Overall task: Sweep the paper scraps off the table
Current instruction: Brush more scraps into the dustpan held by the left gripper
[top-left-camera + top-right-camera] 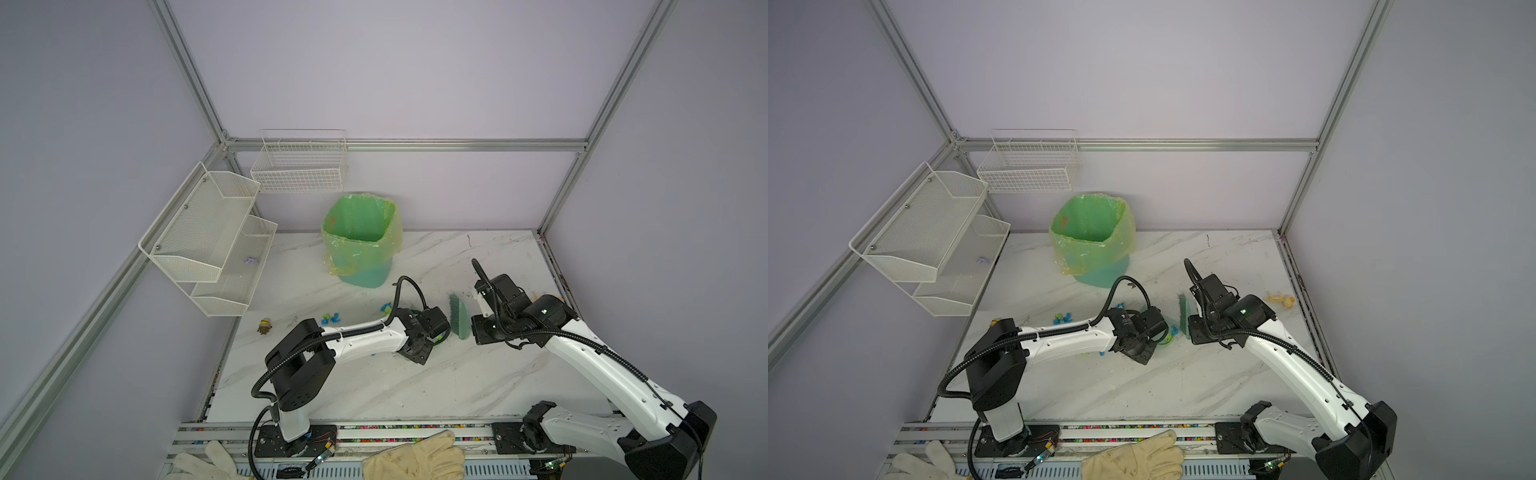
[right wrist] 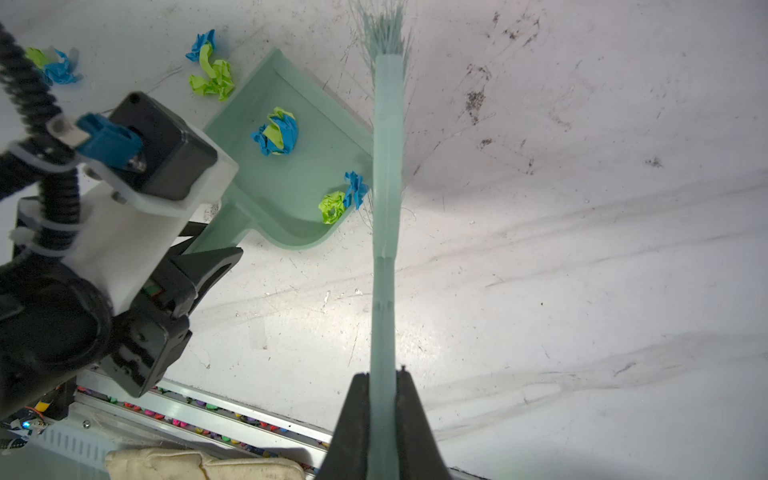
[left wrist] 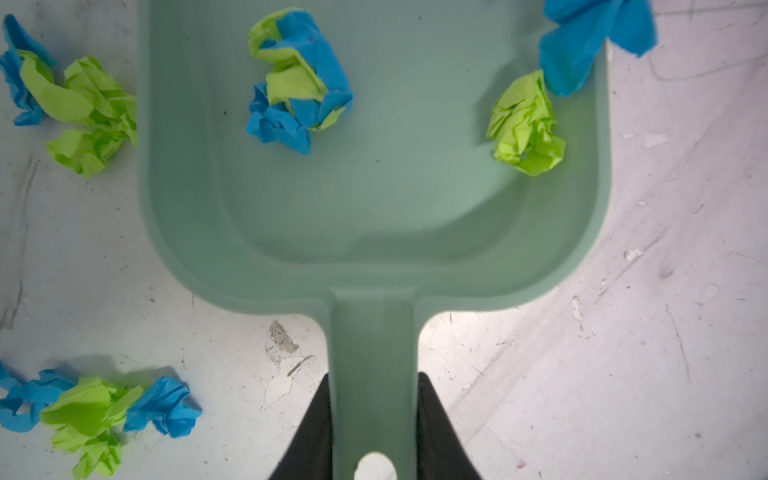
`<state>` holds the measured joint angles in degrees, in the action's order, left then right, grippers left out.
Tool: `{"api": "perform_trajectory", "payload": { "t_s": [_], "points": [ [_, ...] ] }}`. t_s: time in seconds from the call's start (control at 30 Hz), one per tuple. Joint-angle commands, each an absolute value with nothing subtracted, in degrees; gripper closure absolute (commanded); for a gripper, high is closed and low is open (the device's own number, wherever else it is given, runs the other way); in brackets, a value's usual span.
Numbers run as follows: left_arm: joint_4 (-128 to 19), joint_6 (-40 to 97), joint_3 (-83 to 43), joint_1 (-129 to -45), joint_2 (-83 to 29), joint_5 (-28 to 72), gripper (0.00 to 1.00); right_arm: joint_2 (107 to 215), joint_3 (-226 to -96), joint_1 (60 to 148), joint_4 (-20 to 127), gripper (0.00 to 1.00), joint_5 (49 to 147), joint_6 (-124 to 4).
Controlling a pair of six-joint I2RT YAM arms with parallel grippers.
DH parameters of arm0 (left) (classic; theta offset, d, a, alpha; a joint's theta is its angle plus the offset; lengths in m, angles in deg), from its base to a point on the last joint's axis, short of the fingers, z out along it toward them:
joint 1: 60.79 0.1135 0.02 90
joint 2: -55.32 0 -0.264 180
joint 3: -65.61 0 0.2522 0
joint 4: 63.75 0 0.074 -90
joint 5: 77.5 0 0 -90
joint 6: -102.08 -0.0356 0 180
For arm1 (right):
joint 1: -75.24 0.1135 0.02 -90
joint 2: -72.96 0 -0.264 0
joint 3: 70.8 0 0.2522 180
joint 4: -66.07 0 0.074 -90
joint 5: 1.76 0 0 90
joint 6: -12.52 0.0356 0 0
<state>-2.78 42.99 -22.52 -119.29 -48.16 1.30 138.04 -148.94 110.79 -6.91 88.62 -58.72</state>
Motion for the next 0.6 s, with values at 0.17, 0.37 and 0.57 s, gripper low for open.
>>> {"api": "perform_trajectory", "payload": {
  "t_s": [0.17, 0.37, 0.57],
  "points": [
    [-4.32, 44.24, -22.06, -118.92, -44.44, 0.15, 1.0, 137.12, -151.64, 110.65, -8.92, 1.0, 81.46, -56.26],
    [-4.61, 44.5, -21.64, -119.01, -43.84, -0.07, 1.0, 137.11, -153.73, 110.64, -8.95, 1.0, 78.28, -54.37],
    [-4.81, 44.55, -21.89, -119.06, -42.37, -1.56, 1.0, 138.23, -153.2, 110.58, -5.74, 1.0, 78.98, -55.12]
  ]
}}
